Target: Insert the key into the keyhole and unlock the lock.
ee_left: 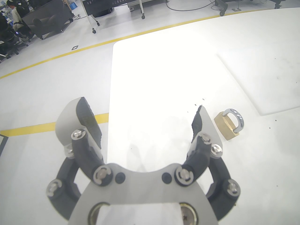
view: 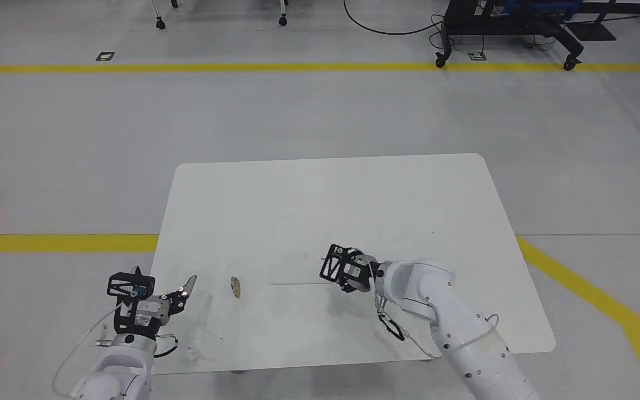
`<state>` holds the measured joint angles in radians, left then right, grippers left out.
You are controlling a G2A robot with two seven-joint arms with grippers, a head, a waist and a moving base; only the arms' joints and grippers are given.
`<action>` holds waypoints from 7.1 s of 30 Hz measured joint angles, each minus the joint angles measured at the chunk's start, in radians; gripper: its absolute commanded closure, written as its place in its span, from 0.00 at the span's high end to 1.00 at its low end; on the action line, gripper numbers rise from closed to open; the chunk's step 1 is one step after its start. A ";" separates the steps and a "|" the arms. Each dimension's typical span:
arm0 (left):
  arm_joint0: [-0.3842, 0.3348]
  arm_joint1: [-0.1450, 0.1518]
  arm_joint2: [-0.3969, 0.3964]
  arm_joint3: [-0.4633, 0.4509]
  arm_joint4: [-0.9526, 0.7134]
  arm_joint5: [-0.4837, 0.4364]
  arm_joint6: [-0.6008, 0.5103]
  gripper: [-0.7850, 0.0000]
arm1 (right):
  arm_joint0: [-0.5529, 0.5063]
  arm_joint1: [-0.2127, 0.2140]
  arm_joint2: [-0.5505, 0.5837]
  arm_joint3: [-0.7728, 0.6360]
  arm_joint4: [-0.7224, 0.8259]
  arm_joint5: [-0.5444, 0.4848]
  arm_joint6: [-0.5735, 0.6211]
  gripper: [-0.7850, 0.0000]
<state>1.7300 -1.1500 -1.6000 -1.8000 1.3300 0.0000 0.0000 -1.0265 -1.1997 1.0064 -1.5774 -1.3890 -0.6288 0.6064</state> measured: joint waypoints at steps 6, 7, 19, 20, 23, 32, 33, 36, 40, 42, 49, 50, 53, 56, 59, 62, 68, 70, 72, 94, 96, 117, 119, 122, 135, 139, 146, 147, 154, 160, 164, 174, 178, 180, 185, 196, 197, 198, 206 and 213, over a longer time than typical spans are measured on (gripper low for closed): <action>0.000 0.000 0.000 0.000 0.000 0.000 0.000 1.00 | 0.122 -0.038 -0.103 0.120 0.025 0.045 0.056 0.41; 0.000 0.000 0.000 0.000 0.000 0.000 0.000 1.00 | 0.137 -0.043 -0.116 0.139 0.027 0.049 0.062 0.40; 0.000 0.000 0.000 0.000 0.000 0.000 0.000 1.00 | 0.293 -0.103 -0.231 0.355 0.064 0.058 0.083 0.00; 0.000 0.000 0.000 0.000 0.000 0.000 0.000 1.00 | 0.298 -0.104 -0.230 0.359 0.063 0.055 0.082 0.00; 0.000 0.000 0.000 0.000 0.000 0.000 0.000 1.00 | 0.295 -0.097 -0.206 0.342 0.069 0.032 0.059 0.00; 0.000 0.000 0.000 0.000 0.000 0.000 0.000 1.00 | 0.167 -0.048 -0.040 0.170 0.094 0.041 -0.113 0.00; 0.000 0.000 0.000 0.000 0.000 0.000 0.000 1.00 | 0.148 -0.044 -0.019 0.159 0.115 0.042 -0.139 0.00; 0.000 0.000 0.000 0.000 0.000 0.000 0.000 1.00 | 0.081 -0.033 0.057 0.144 0.242 0.032 -0.236 0.00; 0.000 0.000 0.000 0.000 0.000 0.000 0.000 1.00 | -0.020 -0.031 0.144 0.166 0.550 -0.008 -0.360 0.00; 0.000 0.000 0.000 0.000 0.000 0.000 0.000 1.00 | -0.059 -0.031 0.168 0.195 0.737 -0.048 -0.382 0.00; 0.000 0.000 0.000 0.000 0.000 0.000 0.000 1.00 | -0.103 -0.024 0.196 0.227 1.028 -0.093 -0.294 0.00; 0.000 0.000 0.000 0.000 0.000 0.000 0.000 1.00 | -0.103 -0.023 0.197 0.226 1.025 -0.093 -0.291 0.00; 0.000 0.000 0.000 0.000 0.000 0.000 0.000 1.00 | -0.103 -0.023 0.196 0.226 1.022 -0.092 -0.294 0.00; 0.000 0.000 0.000 -0.001 0.000 0.000 0.000 1.00 | -0.103 -0.023 0.196 0.226 1.022 -0.092 -0.294 0.00; 0.002 -0.004 -0.024 -0.051 -0.071 -0.005 0.029 1.00 | -0.104 -0.024 0.196 0.226 1.023 -0.092 -0.295 0.00; 0.002 -0.009 -0.045 -0.134 -0.244 -0.078 0.050 1.00 | -0.121 -0.028 0.184 0.231 1.080 -0.092 -0.317 0.00; -0.042 -0.014 0.028 -0.255 -0.630 -0.300 -0.076 1.00 | -0.078 -0.048 0.116 0.279 1.281 -0.149 -0.280 0.00; -0.076 -0.013 0.069 -0.265 -0.661 -0.333 -0.137 1.00 | -0.059 -0.052 0.096 0.291 1.341 -0.178 -0.241 0.00; -0.116 -0.015 0.147 -0.261 -0.624 -0.389 -0.190 1.00 | -0.039 -0.052 0.081 0.299 1.396 -0.210 -0.185 0.00; -0.283 -0.028 0.374 -0.052 -0.738 -0.519 -0.315 0.45 | 0.016 -0.032 0.039 0.312 1.564 -0.286 0.117 0.00; -0.284 -0.028 0.376 -0.052 -0.747 -0.520 -0.314 0.45 | 0.018 -0.032 0.038 0.315 1.561 -0.287 0.116 0.00; -0.259 -0.024 0.371 -0.075 -0.730 -0.478 -0.284 0.00 | 0.038 -0.028 0.000 0.315 1.577 -0.319 0.151 0.00; -0.255 -0.023 0.365 -0.079 -0.727 -0.475 -0.285 0.00 | 0.040 -0.028 -0.002 0.317 1.574 -0.323 0.148 0.00; -0.249 -0.021 0.355 -0.086 -0.726 -0.473 -0.285 0.00 | 0.042 -0.027 -0.003 0.319 1.565 -0.325 0.142 0.00; -0.232 -0.009 0.329 -0.117 -0.743 -0.488 -0.365 0.00 | 0.009 0.007 0.061 0.258 1.446 -0.260 0.189 0.30; -0.245 -0.006 0.328 -0.120 -0.796 -0.486 -0.424 0.00 | 0.002 0.018 0.073 0.221 1.453 -0.232 0.237 0.29; -0.248 -0.002 0.333 -0.113 -0.775 -0.473 -0.454 0.00 | 0.002 0.032 0.072 0.176 1.475 -0.211 0.302 0.23; -0.248 -0.002 0.334 -0.111 -0.774 -0.473 -0.455 0.00 | 0.003 0.032 0.071 0.174 1.476 -0.210 0.307 0.22; -0.251 0.002 0.341 -0.100 -0.789 -0.491 -0.479 0.00 | 0.016 0.038 0.056 0.161 1.443 -0.181 0.327 0.22; -0.256 0.005 0.343 -0.099 -0.790 -0.492 -0.488 0.00 | 0.022 0.043 0.043 0.146 1.431 -0.164 0.354 0.00; -0.259 0.007 0.344 -0.096 -0.792 -0.491 -0.495 0.00 | 0.026 0.047 0.034 0.140 1.432 -0.156 0.372 0.00; -0.266 0.012 0.338 -0.091 -0.798 -0.479 -0.498 0.48 | 0.034 0.055 0.019 0.133 1.431 -0.155 0.393 0.00; -0.264 0.015 0.329 -0.096 -0.799 -0.477 -0.494 0.62 | 0.033 0.058 0.020 0.130 1.428 -0.158 0.380 0.00; -0.262 0.016 0.323 -0.098 -0.800 -0.477 -0.494 0.64 | 0.031 0.060 0.021 0.128 1.426 -0.163 0.370 0.00; -0.254 0.020 0.305 -0.100 -0.804 -0.477 -0.480 0.73 | 0.029 0.063 0.026 0.130 1.420 -0.163 0.340 0.00; -0.158 0.037 0.190 -0.116 -0.821 -0.553 -0.404 0.61 | -0.009 0.066 0.084 0.142 1.393 -0.235 0.133 0.00; -0.144 0.038 0.175 -0.116 -0.836 -0.569 -0.386 0.62 | -0.014 0.066 0.089 0.141 1.392 -0.240 0.110 0.00; -0.134 0.039 0.162 -0.115 -0.848 -0.583 -0.368 0.61 | -0.018 0.065 0.093 0.141 1.393 -0.244 0.090 0.00; -0.034 0.040 0.039 -0.119 -0.842 -0.612 -0.161 0.62 | -0.028 0.055 0.085 0.166 1.408 -0.248 -0.021 0.00; 0.055 0.045 -0.028 -0.114 -0.783 -0.636 -0.129 0.73 | -0.001 0.045 0.042 0.174 1.369 -0.226 -0.020 0.00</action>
<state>1.7854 -1.1053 -1.6285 -1.9140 0.5475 -0.6357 -0.1290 -1.0273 -1.1545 1.0486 -1.4033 -0.0204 -0.8544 0.5862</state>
